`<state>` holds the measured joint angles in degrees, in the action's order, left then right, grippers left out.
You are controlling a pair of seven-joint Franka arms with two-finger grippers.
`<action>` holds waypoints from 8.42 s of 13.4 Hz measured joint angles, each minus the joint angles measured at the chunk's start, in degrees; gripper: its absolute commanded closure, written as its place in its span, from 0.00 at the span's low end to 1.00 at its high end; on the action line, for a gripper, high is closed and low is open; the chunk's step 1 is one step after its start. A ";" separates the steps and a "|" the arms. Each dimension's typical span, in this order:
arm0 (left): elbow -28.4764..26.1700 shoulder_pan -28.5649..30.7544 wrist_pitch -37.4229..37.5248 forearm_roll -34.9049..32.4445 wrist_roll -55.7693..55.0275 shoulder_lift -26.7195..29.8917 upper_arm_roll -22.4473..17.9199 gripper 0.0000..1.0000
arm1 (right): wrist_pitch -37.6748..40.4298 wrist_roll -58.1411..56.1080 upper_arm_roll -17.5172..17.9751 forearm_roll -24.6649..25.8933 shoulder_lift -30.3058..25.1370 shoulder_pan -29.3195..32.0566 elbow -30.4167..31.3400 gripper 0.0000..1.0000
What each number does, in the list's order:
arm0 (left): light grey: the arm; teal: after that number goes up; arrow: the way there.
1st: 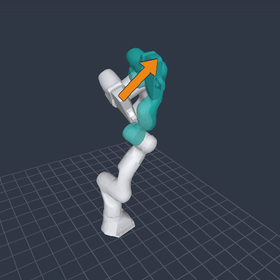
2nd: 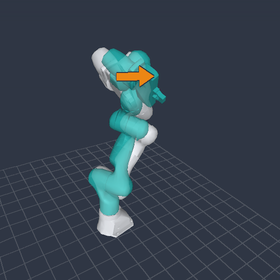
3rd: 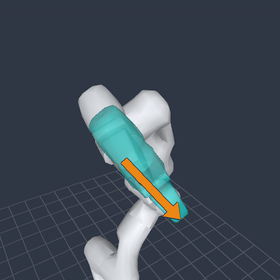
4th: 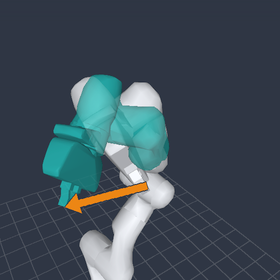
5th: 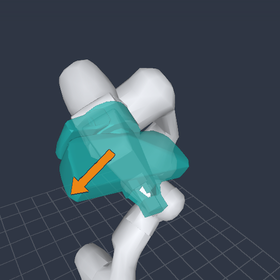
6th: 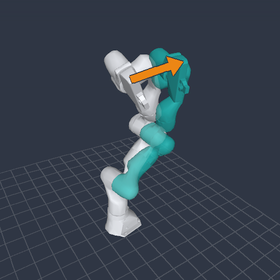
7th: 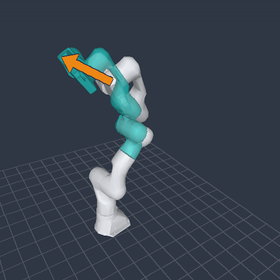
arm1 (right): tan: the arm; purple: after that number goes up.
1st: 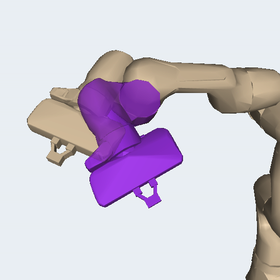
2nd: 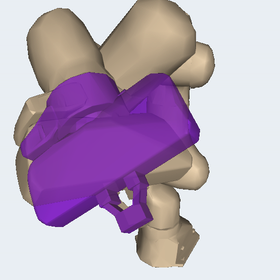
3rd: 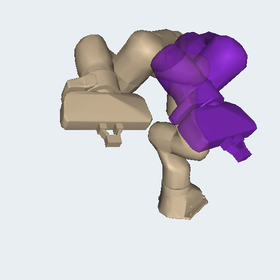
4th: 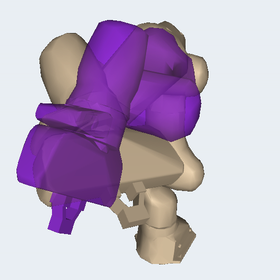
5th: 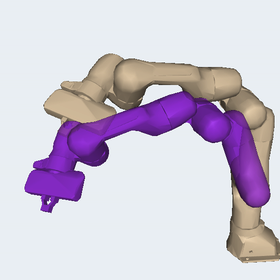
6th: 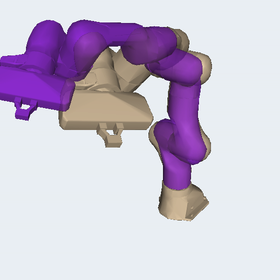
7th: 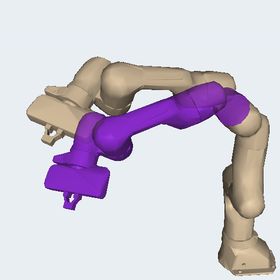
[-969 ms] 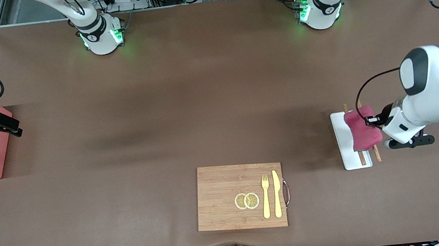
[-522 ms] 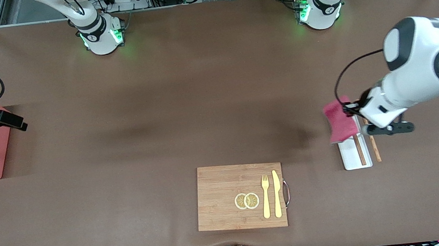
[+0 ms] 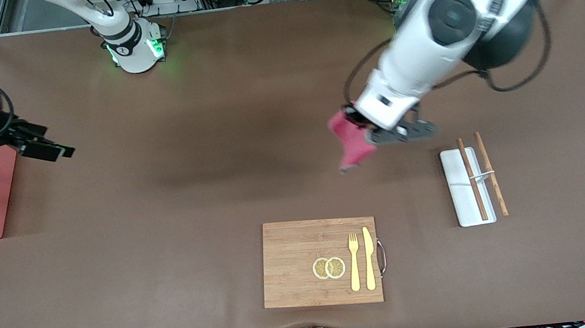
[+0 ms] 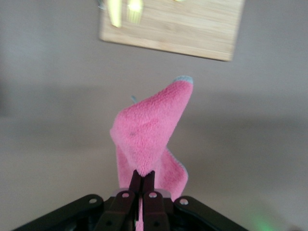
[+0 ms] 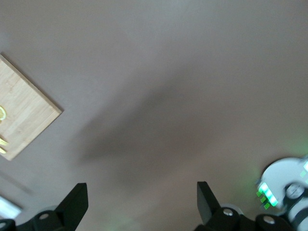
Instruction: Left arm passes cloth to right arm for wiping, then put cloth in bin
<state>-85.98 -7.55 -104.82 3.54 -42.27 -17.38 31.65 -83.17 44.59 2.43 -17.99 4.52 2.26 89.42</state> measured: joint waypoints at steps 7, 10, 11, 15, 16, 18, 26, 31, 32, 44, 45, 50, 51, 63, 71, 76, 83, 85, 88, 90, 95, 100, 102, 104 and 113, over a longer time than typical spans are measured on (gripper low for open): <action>6.69 -13.57 -22.67 0.00 -23.63 -10.72 -0.12 1.00 | -0.24 19.05 -0.18 -17.89 6.90 -0.67 0.24 0.00; 7.00 -16.89 -31.75 0.00 -27.93 -12.67 -0.42 1.00 | -1.22 20.54 -0.16 -22.44 10.64 -0.76 1.07 0.00; 7.18 -18.04 -34.49 0.00 -29.40 -13.01 -0.86 1.00 | -2.68 20.56 -0.12 -23.25 11.43 -0.91 2.13 0.00; 9.70 -21.02 -38.06 0.00 -31.41 -14.93 -2.72 1.00 | -5.03 20.97 0.07 -26.43 12.46 -3.21 6.14 0.00; 10.15 -21.27 -38.78 0.00 -31.76 -15.50 -2.73 1.00 | -5.03 21.16 0.11 -27.89 12.47 -3.65 6.98 0.00; 10.54 -21.76 -40.58 0.00 -33.42 -16.45 -2.74 1.00 | -4.99 21.19 0.21 -30.19 12.46 -5.17 8.08 0.00; 10.88 -22.91 -44.22 0.00 -34.30 -18.35 -2.80 1.00 | -6.19 21.71 0.31 -33.55 12.45 -10.40 9.14 1.00; 10.88 -22.92 -44.22 0.00 -34.30 -18.60 -2.85 0.82 | -7.69 21.67 0.30 -33.60 12.45 -11.28 9.16 1.00; 10.88 -22.92 -44.22 0.00 -34.30 -18.68 -2.88 0.81 | -7.89 21.62 0.30 -33.56 12.46 -11.36 9.17 1.00; 13.90 -14.99 -26.02 -0.50 -34.17 -10.38 -4.66 0.00 | -30.47 -8.42 -0.37 -15.20 23.22 -13.03 8.82 1.00; 13.90 -12.61 -21.71 -0.56 -33.78 -8.22 -4.74 0.00 | -32.75 -10.95 -0.52 -13.51 25.28 -12.93 8.95 1.00; 13.32 -1.32 -2.19 -0.75 -17.30 -2.48 -4.99 0.00 | -37.81 -34.47 -1.86 -1.94 31.83 -1.80 9.45 1.00; 13.25 1.26 0.15 -0.76 -12.82 -2.11 -5.01 0.00 | -38.38 -40.22 -1.99 1.46 32.19 2.09 9.41 1.00; 11.74 19.78 14.50 -3.42 17.07 -0.81 -5.00 0.00 | -39.21 -62.94 -0.47 34.58 32.53 18.16 -3.48 1.00; 11.74 22.09 17.80 -4.97 24.02 1.88 -5.05 0.00 | -39.06 -31.53 1.89 23.77 32.59 1.11 4.99 1.00; 11.28 15.43 18.53 -5.01 29.56 4.59 -15.17 0.00 | -35.45 -5.47 6.65 16.91 29.75 -10.91 5.01 1.00; 1.10 8.03 15.43 -5.00 34.38 13.57 -25.39 0.00 | -35.05 2.13 10.67 13.48 27.10 -13.13 4.87 1.00; 0.62 8.02 15.04 -5.01 35.16 14.21 -25.61 0.00 | -31.38 -8.11 10.33 13.47 25.22 -6.95 4.16 1.00; 0.55 7.55 14.86 -5.01 35.26 15.31 -25.62 0.00 | -23.52 -24.75 10.06 13.67 21.45 3.25 1.76 1.00; 0.50 7.13 15.11 -5.01 35.26 15.93 -25.62 0.00 | -17.51 -35.07 9.85 14.22 19.38 9.35 -0.57 1.00; 0.46 6.94 17.52 -4.94 35.15 16.21 -25.65 0.00 | -10.49 -64.04 9.61 21.04 18.32 25.76 -6.87 1.00; 0.34 6.89 19.46 -4.30 33.08 16.93 -25.77 0.00 | -16.79 -90.54 9.43 26.46 20.10 41.51 -7.87 1.00; 0.24 6.94 19.48 -4.30 33.08 16.96 -25.89 0.00 | -22.44 -96.32 9.41 27.26 23.38 46.10 -7.76 1.00; 0.01 6.96 19.48 -4.29 33.08 16.95 -25.88 0.00 | -29.94 -101.50 9.40 27.30 28.59 50.02 -7.70 1.00; -0.22 7.06 19.43 -4.29 33.08 16.95 -25.85 0.00 | -36.86 -104.40 10.03 26.04 36.82 53.59 -9.16 0.00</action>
<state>-86.20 -0.50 -85.39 -0.75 -9.19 -0.43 5.80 -120.03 -59.82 12.46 8.05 41.34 55.85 80.26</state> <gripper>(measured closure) 0.000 0.436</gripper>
